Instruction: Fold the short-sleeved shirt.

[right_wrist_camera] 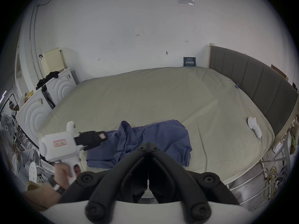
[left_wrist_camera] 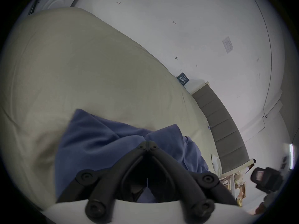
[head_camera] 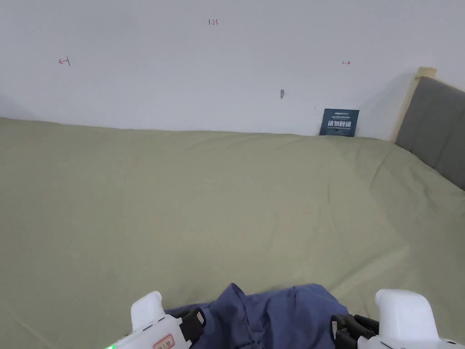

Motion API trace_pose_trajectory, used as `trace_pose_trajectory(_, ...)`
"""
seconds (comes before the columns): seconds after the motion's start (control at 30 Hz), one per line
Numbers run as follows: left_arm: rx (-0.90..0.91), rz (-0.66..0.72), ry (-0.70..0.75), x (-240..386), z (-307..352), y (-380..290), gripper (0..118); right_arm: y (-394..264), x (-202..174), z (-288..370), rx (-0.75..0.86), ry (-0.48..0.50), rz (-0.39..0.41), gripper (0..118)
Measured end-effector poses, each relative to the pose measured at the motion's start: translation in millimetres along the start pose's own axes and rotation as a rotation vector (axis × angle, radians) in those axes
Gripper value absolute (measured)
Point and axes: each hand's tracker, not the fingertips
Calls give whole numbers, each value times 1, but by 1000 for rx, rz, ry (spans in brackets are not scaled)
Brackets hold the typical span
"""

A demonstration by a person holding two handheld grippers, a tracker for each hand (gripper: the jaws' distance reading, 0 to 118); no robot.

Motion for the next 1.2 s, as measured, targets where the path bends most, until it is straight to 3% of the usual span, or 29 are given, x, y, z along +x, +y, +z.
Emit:
trace_pose_trajectory(0.2, -47, -98, -77, 24, -38, -44, 0, -1, 4, 11, -3, -20, 19, 2)
trace_pose_trajectory(0.43, -42, 4, -201, 38, -54, -88, 0, 3, 6, 17, -2, -31, 33, 2)
trace_pose_trajectory(0.53, -102, -23, -170, 38, -63, -92, 0, 4, 3, 14, -4, -30, 37, 2)
trace_pose_trajectory(0.67, -130, 86, -195, 37, -41, -64, 0, 6, -2, 7, -4, -15, 41, 2)
trace_pose_trajectory(0.8, -81, -39, -155, 18, 15, -3, 0, 12, -7, -4, -5, -2, 53, 2)
trace_pose_trajectory(0.9, -192, -8, -67, -19, 49, 39, 0, 15, -10, -11, -2, 5, 60, 2)
trace_pose_trajectory(0.93, -265, -11, -87, -31, 56, 49, 12, 16, -12, -13, -3, 7, 60, 2)
trace_pose_trajectory(0.97, -316, -39, -40, -40, 63, 55, 39, 17, -13, -14, -4, 12, 61, 2)
trace_pose_trajectory(1.03, -342, -149, 140, -48, 71, 59, 113, 18, -17, -17, -10, 24, 67, 2)
trace_pose_trajectory(1.1, -350, -179, 201, -54, 73, 54, 118, 18, -21, -17, -10, 29, 79, 2)
trace_pose_trajectory(1.2, -341, -64, 179, -62, 72, 50, 118, 19, -26, -13, -3, 47, 89, 2)
